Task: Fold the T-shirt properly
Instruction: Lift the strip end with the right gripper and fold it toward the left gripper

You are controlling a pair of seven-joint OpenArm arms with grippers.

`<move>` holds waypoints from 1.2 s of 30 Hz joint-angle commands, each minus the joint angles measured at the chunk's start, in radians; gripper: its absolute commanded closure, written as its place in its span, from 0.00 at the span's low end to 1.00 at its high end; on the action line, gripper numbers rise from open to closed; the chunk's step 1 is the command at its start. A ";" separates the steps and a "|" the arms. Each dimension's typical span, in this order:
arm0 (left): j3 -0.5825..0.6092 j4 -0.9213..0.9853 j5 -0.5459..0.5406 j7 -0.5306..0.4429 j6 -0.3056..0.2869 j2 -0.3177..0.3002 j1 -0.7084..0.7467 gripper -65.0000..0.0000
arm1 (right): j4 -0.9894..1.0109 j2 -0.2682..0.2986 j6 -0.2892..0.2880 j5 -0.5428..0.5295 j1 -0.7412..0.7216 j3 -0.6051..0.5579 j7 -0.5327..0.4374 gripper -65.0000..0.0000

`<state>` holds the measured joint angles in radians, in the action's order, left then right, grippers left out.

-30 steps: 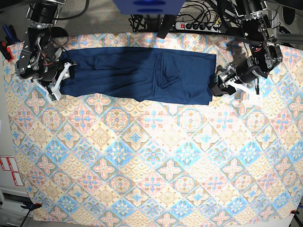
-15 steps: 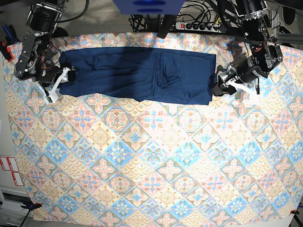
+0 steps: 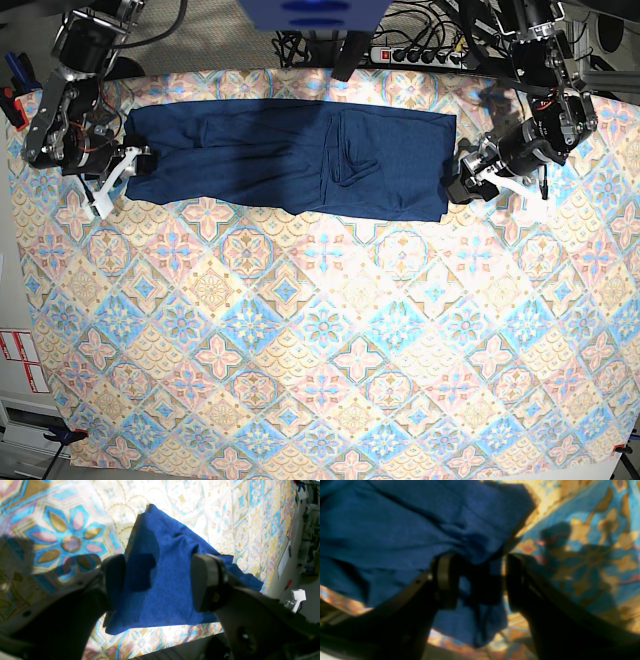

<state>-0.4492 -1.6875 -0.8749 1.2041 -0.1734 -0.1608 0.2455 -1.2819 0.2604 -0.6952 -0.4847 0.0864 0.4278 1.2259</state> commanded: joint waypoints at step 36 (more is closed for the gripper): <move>-0.003 -0.015 -0.017 -0.008 -0.005 -0.009 -0.007 0.40 | -0.003 -0.046 -0.003 -0.263 0.046 -0.028 0.068 0.56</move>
<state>-0.4492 -1.6875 -0.8745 1.2041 -0.1734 -0.1608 0.2443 -1.2770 0.2153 -0.6956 -0.7414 0.1356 0.4038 1.2873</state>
